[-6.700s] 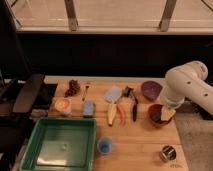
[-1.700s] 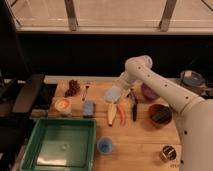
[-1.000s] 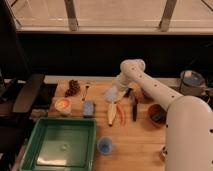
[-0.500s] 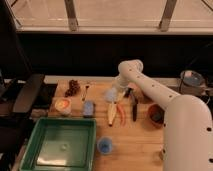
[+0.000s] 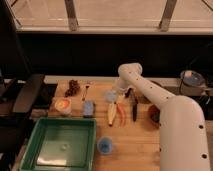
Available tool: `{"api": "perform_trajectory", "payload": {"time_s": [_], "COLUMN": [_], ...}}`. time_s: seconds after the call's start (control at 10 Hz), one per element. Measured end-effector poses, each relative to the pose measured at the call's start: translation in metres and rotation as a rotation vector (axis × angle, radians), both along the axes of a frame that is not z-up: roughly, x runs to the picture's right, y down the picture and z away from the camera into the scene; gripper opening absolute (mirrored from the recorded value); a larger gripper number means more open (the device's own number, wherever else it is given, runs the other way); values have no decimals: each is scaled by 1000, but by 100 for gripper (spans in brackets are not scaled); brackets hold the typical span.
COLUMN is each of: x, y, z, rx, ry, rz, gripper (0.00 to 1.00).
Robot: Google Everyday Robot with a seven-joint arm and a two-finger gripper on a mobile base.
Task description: Wipe purple bowl with towel
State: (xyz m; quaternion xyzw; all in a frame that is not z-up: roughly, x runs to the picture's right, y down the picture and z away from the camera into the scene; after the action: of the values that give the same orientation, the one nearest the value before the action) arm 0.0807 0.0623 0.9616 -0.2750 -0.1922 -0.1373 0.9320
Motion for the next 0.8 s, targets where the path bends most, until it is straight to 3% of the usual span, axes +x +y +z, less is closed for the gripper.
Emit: {"api": "perform_trajectory", "payload": {"time_s": [0.5,0.8], "x": [-2,-1], "y": [6,-2], "z": [3,-2], "rx": [-15,10], "ry": [-12,-2], "rz": [5,47], "gripper": [3,0]}}
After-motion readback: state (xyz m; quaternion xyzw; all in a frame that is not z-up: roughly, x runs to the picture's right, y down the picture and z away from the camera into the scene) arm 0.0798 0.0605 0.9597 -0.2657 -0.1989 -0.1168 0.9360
